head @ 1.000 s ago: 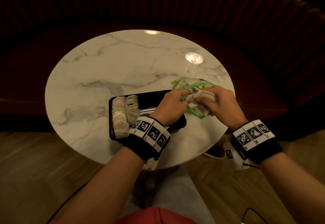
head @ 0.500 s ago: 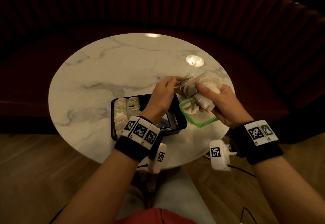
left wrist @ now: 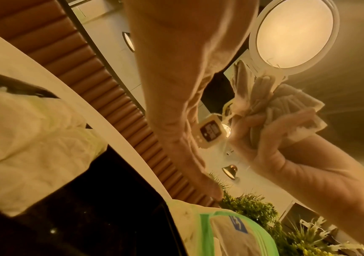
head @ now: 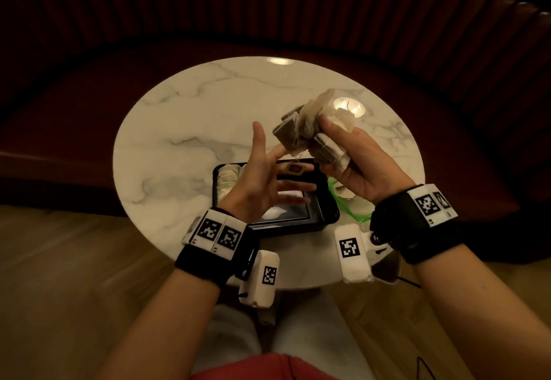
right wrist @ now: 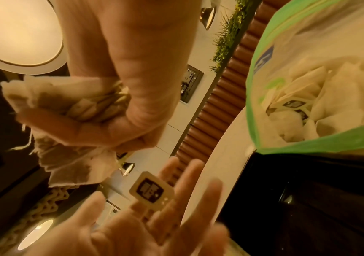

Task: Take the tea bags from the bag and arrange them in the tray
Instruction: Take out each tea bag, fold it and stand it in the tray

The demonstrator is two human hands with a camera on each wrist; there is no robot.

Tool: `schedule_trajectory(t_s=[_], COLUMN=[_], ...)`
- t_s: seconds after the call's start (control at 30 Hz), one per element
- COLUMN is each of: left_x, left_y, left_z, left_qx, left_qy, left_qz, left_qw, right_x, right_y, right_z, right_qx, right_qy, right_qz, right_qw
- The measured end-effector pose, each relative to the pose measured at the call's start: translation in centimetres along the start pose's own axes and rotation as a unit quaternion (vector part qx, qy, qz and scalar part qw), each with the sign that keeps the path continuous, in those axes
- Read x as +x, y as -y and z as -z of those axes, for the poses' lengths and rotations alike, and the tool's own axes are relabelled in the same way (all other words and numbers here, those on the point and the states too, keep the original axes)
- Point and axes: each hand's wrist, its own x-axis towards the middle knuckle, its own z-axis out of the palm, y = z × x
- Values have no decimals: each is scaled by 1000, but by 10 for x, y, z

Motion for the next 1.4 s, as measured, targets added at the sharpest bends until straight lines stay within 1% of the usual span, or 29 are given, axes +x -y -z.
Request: schedule_trajectory(t_s=[0.07,0.1,0.17,0.3,0.33,0.4,0.5,0.6,0.73,0.8,0.87,0.97,1.03,1.1,1.13,1.2,1.27,1.33,1.4], left_x=[0,-1,-2,-2,-2,-5,-12,-17,-23,-23,-20,-19,-19,-19,-19,-18,-18,-18,-20], left_y=[5,7,8,7,6,5,3,2,5,8,12,14,15,15,14,13,12,11,10], left_z=[5,7,12,22,24,24,23,22,17,14,12,13,15,17,19,22,26,30,33], left_qx=[2,-11,-56,-130,-137,-151,-128,-95,-35,-26,-32,-42,-35,-40,-49,-73,-97,-112,-110], left_qy=[-8,-11,-20,-42,-39,-13,32,54,24,0,-17,-23,-23,-37,-49,-74,-92,-105,-110], left_qz=[28,29,9,-38,-45,-55,-52,-33,-24,-37,-47,-58,-67,-71,-70,-67,-65,-67,-71], left_qw=[1000,999,998,990,989,987,990,993,999,999,998,997,997,996,995,992,989,986,985], right_x=[3,4,4,2,2,4,9,17,20,19,21,28,29,28,28,29,27,25,26], right_y=[-1,-2,-4,-7,-8,-10,-13,-18,-25,-29,-33,-38,-39,-39,-40,-41,-40,-41,-42], right_z=[-5,-7,-9,-11,-11,-11,-12,-11,-10,-14,-17,-17,-17,-18,-18,-17,-16,-15,-12], right_qx=[-14,-14,-11,-30,-48,-89,-120,-183,-231,-259,-296,-362,-361,-354,-333,-248,-183,-190,-219], right_qy=[0,2,12,68,74,79,48,24,32,36,22,-15,-28,-27,-24,-21,-8,4,10], right_qz=[-4,-9,-28,-74,-80,-92,-116,-135,-143,-138,-125,-98,-84,-80,-81,-93,-102,-85,-56], right_qw=[1000,1000,999,995,993,989,985,974,962,955,947,927,928,931,939,964,978,978,974])
